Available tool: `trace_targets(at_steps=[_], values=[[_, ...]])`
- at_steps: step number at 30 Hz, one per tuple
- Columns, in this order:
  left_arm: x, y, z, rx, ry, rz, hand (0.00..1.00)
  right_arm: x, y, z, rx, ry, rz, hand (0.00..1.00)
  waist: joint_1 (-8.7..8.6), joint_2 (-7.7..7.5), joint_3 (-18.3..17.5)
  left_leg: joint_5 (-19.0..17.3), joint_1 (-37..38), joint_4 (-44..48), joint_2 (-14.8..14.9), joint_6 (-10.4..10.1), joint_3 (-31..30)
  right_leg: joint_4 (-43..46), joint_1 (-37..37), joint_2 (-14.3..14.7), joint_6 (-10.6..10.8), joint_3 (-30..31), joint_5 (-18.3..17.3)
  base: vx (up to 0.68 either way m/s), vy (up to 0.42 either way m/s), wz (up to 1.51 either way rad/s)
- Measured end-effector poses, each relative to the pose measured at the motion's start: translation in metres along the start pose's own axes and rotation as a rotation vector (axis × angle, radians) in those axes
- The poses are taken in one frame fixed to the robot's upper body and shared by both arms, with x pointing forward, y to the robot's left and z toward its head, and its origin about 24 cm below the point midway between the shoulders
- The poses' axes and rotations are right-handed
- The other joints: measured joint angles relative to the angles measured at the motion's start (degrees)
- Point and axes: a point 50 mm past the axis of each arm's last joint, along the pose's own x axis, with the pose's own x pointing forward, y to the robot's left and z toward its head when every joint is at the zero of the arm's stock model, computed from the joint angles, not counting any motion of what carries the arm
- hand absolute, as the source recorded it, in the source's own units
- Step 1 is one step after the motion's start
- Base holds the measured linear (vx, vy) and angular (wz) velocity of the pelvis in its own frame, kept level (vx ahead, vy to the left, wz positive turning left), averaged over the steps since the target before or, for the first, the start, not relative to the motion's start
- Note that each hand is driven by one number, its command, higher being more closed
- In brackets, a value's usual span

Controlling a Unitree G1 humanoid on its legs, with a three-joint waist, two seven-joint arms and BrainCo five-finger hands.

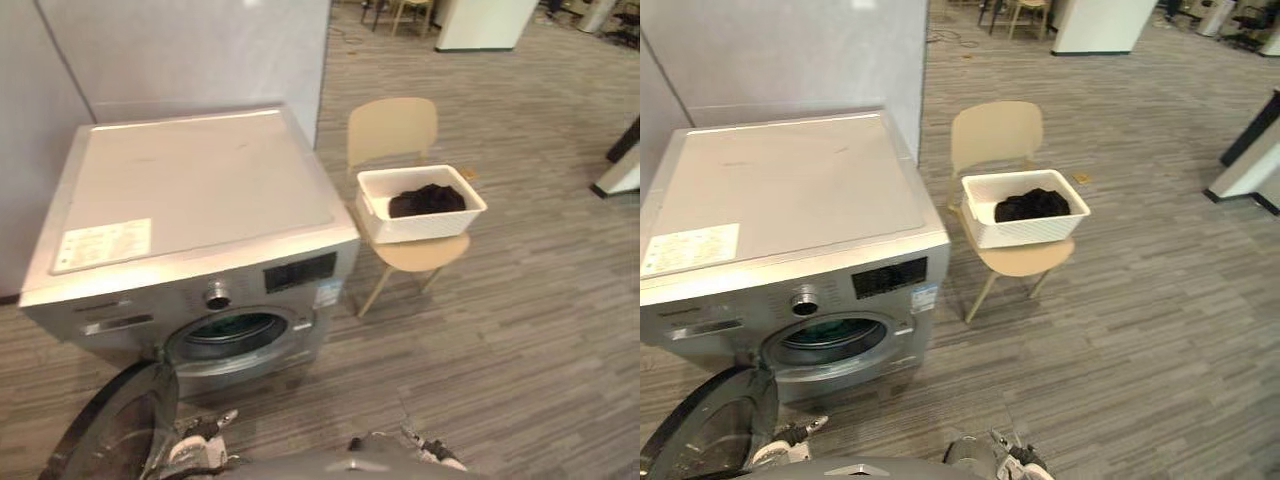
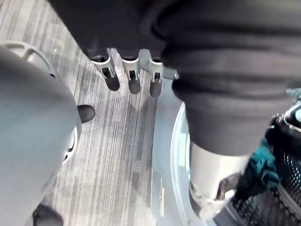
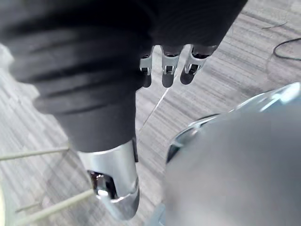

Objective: Pick up the laundry basket with both hands and put the clothes into the washing machine.

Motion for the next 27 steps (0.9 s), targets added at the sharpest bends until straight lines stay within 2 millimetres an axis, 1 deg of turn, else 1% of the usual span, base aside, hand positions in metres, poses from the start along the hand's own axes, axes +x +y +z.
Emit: trace_targets(at_steps=[1, 2, 3, 4, 5, 6, 7, 8, 9, 10, 11, 12, 13, 14, 15, 16, 17, 18, 19, 20, 21, 22, 23, 24, 25, 26, 27], values=[[0.001, 0.009, 0.003, 0.013, -0.007, 0.019, 0.00, 0.000, -0.005, -0.010, 0.020, 0.051, -0.021, 0.00, -0.01, -1.20, -0.15, 1.18, -0.13, -0.29, -0.67, -1.15, -0.53, -2.65, 0.76, 0.00, 4.42, 0.98, -2.08, -0.06, -0.436, -0.28], [0.001, 0.007, 0.002, 0.012, 0.001, 0.013, 0.00, 0.001, -0.011, -0.013, 0.026, 0.076, -0.039, 0.00, 0.17, -1.22, -0.22, 1.99, -0.49, -2.05, -0.62, -1.88, -3.02, -7.39, 2.37, 2.31, 6.26, 0.85, -3.87, -0.06, -0.434, -0.33], [0.001, 0.004, 0.000, 0.010, 0.010, 0.004, 0.00, 0.002, -0.015, -0.009, 0.015, 0.072, -0.051, 0.00, 0.24, 0.39, 0.11, 2.50, -0.89, -2.74, 0.00, -1.88, -4.63, -9.39, 2.97, 4.09, 6.28, 0.88, -3.27, -0.06, -0.315, -0.38], [0.000, 0.000, -0.003, 0.006, 0.023, -0.011, 0.00, 0.003, -0.021, -0.002, 0.014, 0.068, -0.071, 0.00, -0.07, 3.04, 0.52, 3.44, -0.95, -3.62, 1.52, -1.82, -6.66, -13.06, 4.25, 7.32, 5.49, 0.83, -1.65, -0.06, -0.205, -0.26], [0.000, 0.001, -0.005, -0.003, 0.028, -0.010, 0.00, 0.004, -0.024, -0.002, 0.012, 0.072, -0.078, 0.00, -0.05, 3.95, 0.38, 3.85, -0.96, -3.57, 2.67, -2.27, -6.63, -14.34, 4.57, 8.80, 5.02, 1.04, -1.11, -0.04, -0.216, -0.34], [0.000, 0.008, -0.006, -0.018, 0.034, 0.008, 0.00, 0.004, -0.026, -0.002, 0.014, 0.078, -0.085, 0.00, -0.06, 4.38, 0.24, 4.46, -1.20, -2.04, 4.85, -2.92, -6.62, -15.76, 4.99, 11.12, 4.12, 1.55, -0.73, -0.02, -0.216, -0.36], [0.001, 0.014, -0.006, -0.020, 0.034, 0.023, 0.00, 0.004, -0.023, -0.003, 0.023, 0.081, -0.079, 0.00, -0.04, 4.09, 0.38, 4.52, -1.73, 0.60, 6.81, -2.90, -6.54, -16.84, 5.40, 12.65, 2.98, 1.89, -0.93, -0.05, -0.326, -0.66], [0.001, 0.024, -0.008, -0.024, 0.036, 0.048, 0.00, 0.004, -0.018, -0.002, 0.030, 0.077, -0.063, 0.00, 0.10, 3.52, 0.67, 4.38, -3.47, 9.27, 11.64, -2.60, -6.51, -19.42, 7.06, 15.78, 0.91, 3.35, -0.89, -0.06, -0.303, -0.69], [0.000, 0.027, -0.010, -0.030, 0.042, 0.057, 0.00, 0.004, -0.016, 0.000, 0.030, 0.070, -0.056, 0.00, 0.13, 3.55, 0.79, 4.32, -4.54, 13.23, 13.71, -1.84, -6.63, -20.13, 7.32, 17.06, 0.24, 4.31, -0.64, -0.05, -0.311, -0.90], [0.000, 0.032, -0.016, -0.042, 0.059, 0.069, 0.00, 0.004, -0.012, 0.005, 0.023, 0.050, -0.041, 0.00, 0.33, 3.94, 1.16, 4.73, -6.14, 19.74, 16.99, 0.74, -7.25, -20.87, 8.00, 18.87, -0.72, 5.96, -0.33, -0.01, -0.209, -0.78], [-0.001, 0.033, -0.020, -0.049, 0.073, 0.075, 0.00, 0.005, -0.009, 0.008, 0.017, 0.036, -0.034, 0.00, 0.63, 3.87, 1.32, 5.44, -7.28, 23.92, 18.64, 4.72, -8.62, -21.00, 8.40, 19.86, -1.27, 7.23, -0.28, 0.01, -0.197, -1.13], [-0.003, 0.037, -0.024, -0.083, 0.070, 0.085, 0.00, 0.004, -0.007, 0.013, 0.001, 0.013, -0.025, 0.00, 1.36, 3.73, 1.26, 10.13, -10.39, 31.08, 20.14, 11.01, -14.21, -20.88, 8.77, 21.33, -2.52, 10.31, -0.43, 0.04, -0.182, -1.37], [-0.004, 0.037, -0.029, -0.091, 0.082, 0.090, 0.00, 0.004, -0.005, 0.019, -0.026, -0.020, -0.016, 0.00, 2.19, 3.89, 1.43, 16.90, -13.89, 36.63, 19.51, 11.29, -21.49, -20.97, 8.97, 22.07, -3.69, 13.48, -0.37, 0.06, -0.144, -1.37], [-0.004, 0.034, -0.030, -0.096, 0.086, 0.083, 0.00, 0.005, -0.001, 0.024, -0.041, -0.036, -0.005, 0.00, 2.43, 3.77, 1.79, 15.34, -15.63, 40.09, 18.42, 9.69, -24.41, -21.06, 8.96, 22.08, -4.42, 14.78, -0.41, 0.09, -0.111, -1.14], [-0.004, 0.030, -0.030, -0.105, 0.086, 0.075, 0.00, 0.005, -0.002, 0.033, -0.051, -0.063, -0.003, 0.00, 2.47, 4.10, 1.94, 10.20, -18.25, 45.26, 15.48, 7.39, -27.16, -21.27, 8.86, 21.94, -5.45, 16.90, -0.57, 0.13, -0.028, -0.95], [-0.005, 0.027, -0.033, -0.107, 0.093, 0.068, 0.00, 0.005, -0.004, 0.041, -0.076, -0.089, -0.004, 0.00, 2.57, 5.01, 2.34, 4.57, -21.27, 49.65, 11.21, 5.37, -28.83, -22.14, 8.94, 21.72, -6.24, 19.36, -0.42, 0.14, -0.011, -1.11], [-0.006, 0.025, -0.038, -0.112, 0.108, 0.064, 0.00, 0.005, -0.006, 0.046, -0.098, -0.103, -0.005, 0.00, 2.86, 6.39, 3.10, 0.74, -23.20, 50.65, 7.32, 4.75, -28.61, -23.50, 9.50, 21.72, -6.61, 21.57, -0.19, 0.19, 0.025, -0.95], [-0.007, 0.024, -0.041, -0.111, 0.115, 0.062, 0.00, 0.005, -0.007, 0.047, -0.104, -0.104, -0.006, 0.00, 2.94, 6.96, 3.42, -0.74, -24.17, 50.08, 5.25, 4.22, -28.57, -23.95, 9.75, 21.70, -6.76, 22.37, -0.10, 0.19, 0.064, -0.80], [-0.007, 0.022, -0.044, -0.111, 0.121, 0.058, 0.00, 0.005, -0.008, 0.046, -0.109, -0.099, -0.008, 0.00, 2.95, 7.78, 3.85, -3.00, -25.96, 47.05, 1.13, 4.30, -28.61, -24.68, 10.31, 21.61, -6.88, 23.47, 0.01, 0.24, 0.103, -0.63], [-0.009, 0.021, -0.050, -0.112, 0.134, 0.061, 0.00, 0.005, -0.006, 0.045, -0.134, -0.098, -0.006, 0.00, 3.47, 8.02, 3.86, -3.99, -26.79, 40.05, -3.05, 3.88, -28.68, -24.69, 10.45, 21.31, -6.45, 24.51, -0.25, 0.23, 0.101, -0.66], [-0.010, 0.020, -0.053, -0.108, 0.141, 0.058, 0.00, 0.005, -0.002, 0.043, -0.159, -0.097, 0.006, 0.00, 3.99, 8.00, 3.86, -3.92, -26.74, 31.51, -5.82, 3.64, -29.03, -24.70, 10.56, 21.02, -5.88, 25.42, -0.58, 0.21, 0.098, -0.54], [-0.010, 0.020, -0.054, -0.103, 0.145, 0.055, 0.00, 0.005, 0.000, 0.043, -0.161, -0.098, 0.012, 0.00, 4.21, 8.01, 3.85, -3.43, -26.40, 24.86, -7.54, 3.07, -29.63, -24.71, 10.59, 20.85, -5.49, 26.04, -0.81, 0.31, 0.142, -0.66], [-0.011, 0.019, -0.058, -0.100, 0.157, 0.054, 0.00, 0.005, 0.006, 0.044, -0.177, -0.105, 0.027, 0.00, 4.88, 8.47, 3.77, 2.28, -23.97, 6.95, -9.97, 1.61, -32.80, -25.05, 11.28, 21.03, -4.31, 27.81, -1.53, 0.33, 0.151, -0.66], [-0.012, 0.020, -0.061, -0.101, 0.166, 0.059, 0.00, 0.005, 0.008, 0.044, -0.186, -0.105, 0.031, 0.00, 5.48, 8.57, 3.84, 6.50, -22.45, 4.95, -10.29, 1.09, -33.13, -25.14, 11.93, 20.91, -3.91, 29.06, -1.88, 0.41, 0.186, -0.73], [-0.012, 0.024, -0.062, -0.107, 0.167, 0.070, 0.00, 0.004, 0.015, 0.040, -0.208, -0.098, 0.058, 0.00, 5.70, 7.30, 3.26, 5.67, -21.04, 4.12, -12.49, 3.98, -33.08, -24.97, 12.68, 19.29, -3.69, 29.99, -3.48, 0.35, 0.157, -0.32], [-0.012, 0.025, -0.059, -0.119, 0.158, 0.077, 0.00, 0.004, 0.018, 0.038, -0.220, -0.095, 0.075, 0.00, 5.24, 6.12, 3.00, 4.09, -21.03, 4.91, -14.03, 5.52, -33.35, -23.45, 12.70, 17.98, -2.06, 29.93, -4.75, 0.45, 0.166, -0.12], [-0.011, 0.025, -0.057, -0.138, 0.149, 0.079, 0.00, 0.004, 0.019, 0.036, -0.225, -0.091, 0.086, 0.00, 5.03, 5.08, 2.92, 2.29, -20.66, 6.58, -15.46, 7.54, -32.79, -17.93, 11.48, 16.80, 0.53, 29.91, -7.25, 0.37, 0.107, 0.08]])
